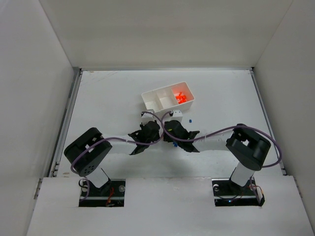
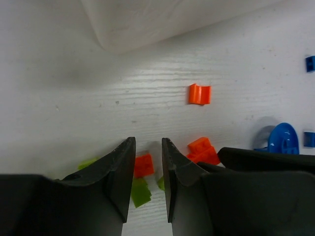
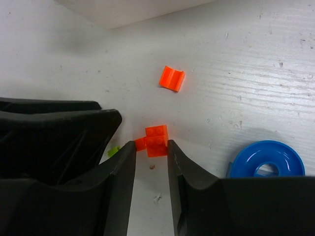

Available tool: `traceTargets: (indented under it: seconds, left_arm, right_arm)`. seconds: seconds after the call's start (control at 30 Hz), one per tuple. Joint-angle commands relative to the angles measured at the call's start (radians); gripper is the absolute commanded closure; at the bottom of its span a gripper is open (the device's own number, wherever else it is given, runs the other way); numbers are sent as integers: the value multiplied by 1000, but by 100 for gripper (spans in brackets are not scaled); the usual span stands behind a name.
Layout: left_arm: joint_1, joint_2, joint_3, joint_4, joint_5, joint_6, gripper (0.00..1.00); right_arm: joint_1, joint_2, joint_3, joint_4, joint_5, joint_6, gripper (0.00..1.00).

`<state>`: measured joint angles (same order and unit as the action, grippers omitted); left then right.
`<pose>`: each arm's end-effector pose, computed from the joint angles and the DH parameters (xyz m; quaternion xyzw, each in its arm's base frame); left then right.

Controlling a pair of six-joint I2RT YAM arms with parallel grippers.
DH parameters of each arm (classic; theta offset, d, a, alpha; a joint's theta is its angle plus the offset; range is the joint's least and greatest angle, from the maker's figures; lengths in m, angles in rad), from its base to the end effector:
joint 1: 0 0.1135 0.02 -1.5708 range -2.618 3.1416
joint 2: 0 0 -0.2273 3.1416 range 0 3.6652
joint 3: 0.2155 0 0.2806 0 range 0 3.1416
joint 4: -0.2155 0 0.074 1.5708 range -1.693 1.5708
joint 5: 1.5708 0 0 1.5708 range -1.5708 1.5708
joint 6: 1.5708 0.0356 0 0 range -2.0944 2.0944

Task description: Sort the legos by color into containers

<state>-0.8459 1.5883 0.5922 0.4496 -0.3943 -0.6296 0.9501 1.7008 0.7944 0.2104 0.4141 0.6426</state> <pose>0.2189 -0.2265 0.0878 -0.0032 0.8602 -0.1969 0.4705 0.2138 0.2744 0.0917 -0.0497 0.8894 0.1661 0.4230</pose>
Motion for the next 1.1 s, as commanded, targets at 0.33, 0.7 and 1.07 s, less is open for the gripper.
traceTargets:
  seconds: [0.33, 0.7, 1.07]
  left_arm:
    - [-61, -73, -17, -74, -104, 11, 70]
    - [-61, -63, -31, -89, -120, -15, 72]
    - [-28, -189, -101, -95, -149, -61, 72]
  right_arm:
    - [5, -64, 3, 6, 25, -21, 51]
    - [6, 34, 49, 9, -15, -14, 48]
    - [11, 34, 48, -11, 3, -8, 49]
